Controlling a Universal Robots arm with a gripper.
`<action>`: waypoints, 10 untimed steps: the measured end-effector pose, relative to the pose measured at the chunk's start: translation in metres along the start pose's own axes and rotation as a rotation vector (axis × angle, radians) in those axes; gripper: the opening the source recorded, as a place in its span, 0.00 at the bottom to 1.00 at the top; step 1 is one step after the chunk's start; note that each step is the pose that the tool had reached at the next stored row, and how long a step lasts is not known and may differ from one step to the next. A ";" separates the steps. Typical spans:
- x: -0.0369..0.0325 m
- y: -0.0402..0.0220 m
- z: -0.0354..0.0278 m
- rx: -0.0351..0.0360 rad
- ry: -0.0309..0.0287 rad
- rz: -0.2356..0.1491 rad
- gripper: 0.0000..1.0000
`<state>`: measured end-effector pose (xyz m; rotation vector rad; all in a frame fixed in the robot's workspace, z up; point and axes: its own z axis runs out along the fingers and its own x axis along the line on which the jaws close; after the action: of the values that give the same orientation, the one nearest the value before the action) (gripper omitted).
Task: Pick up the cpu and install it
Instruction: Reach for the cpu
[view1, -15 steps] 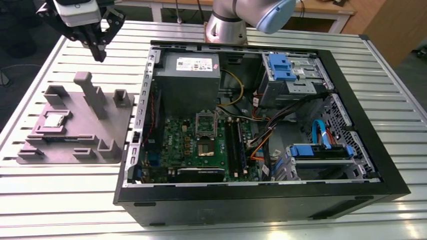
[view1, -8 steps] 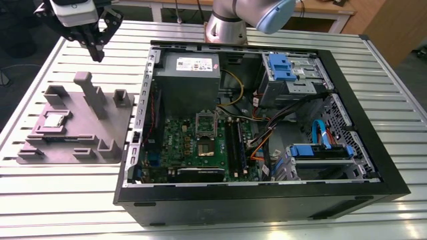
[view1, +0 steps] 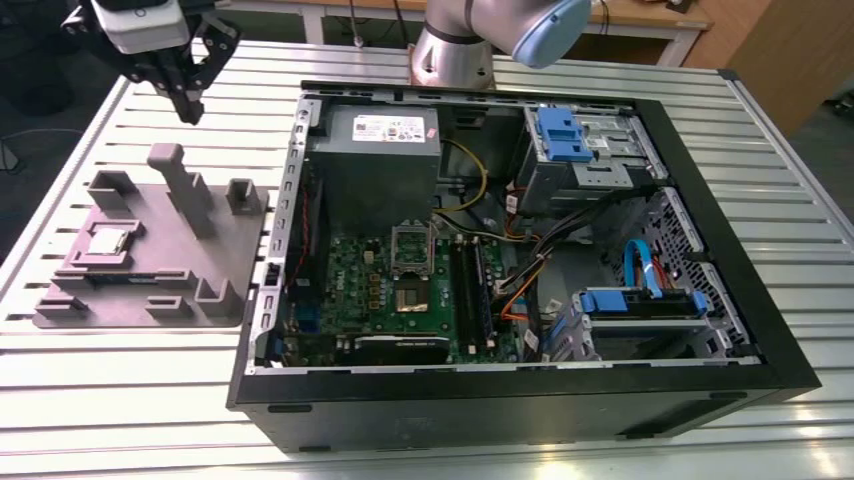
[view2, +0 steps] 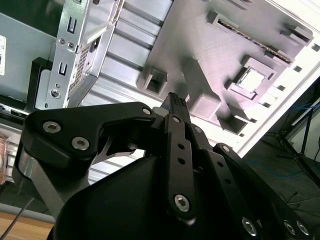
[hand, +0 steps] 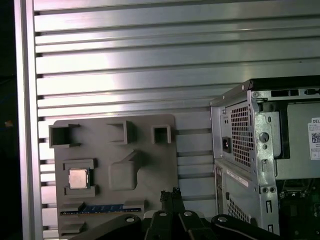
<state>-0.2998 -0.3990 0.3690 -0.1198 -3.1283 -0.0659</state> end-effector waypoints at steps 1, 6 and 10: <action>0.0006 0.0000 0.0001 0.0000 0.0001 0.000 0.10; 0.0036 -0.0003 0.0003 0.0001 0.0006 0.000 0.10; 0.0054 -0.0005 0.0007 0.0000 0.0012 0.000 0.10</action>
<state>-0.3052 -0.3990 0.3684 -0.1196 -3.1271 -0.0658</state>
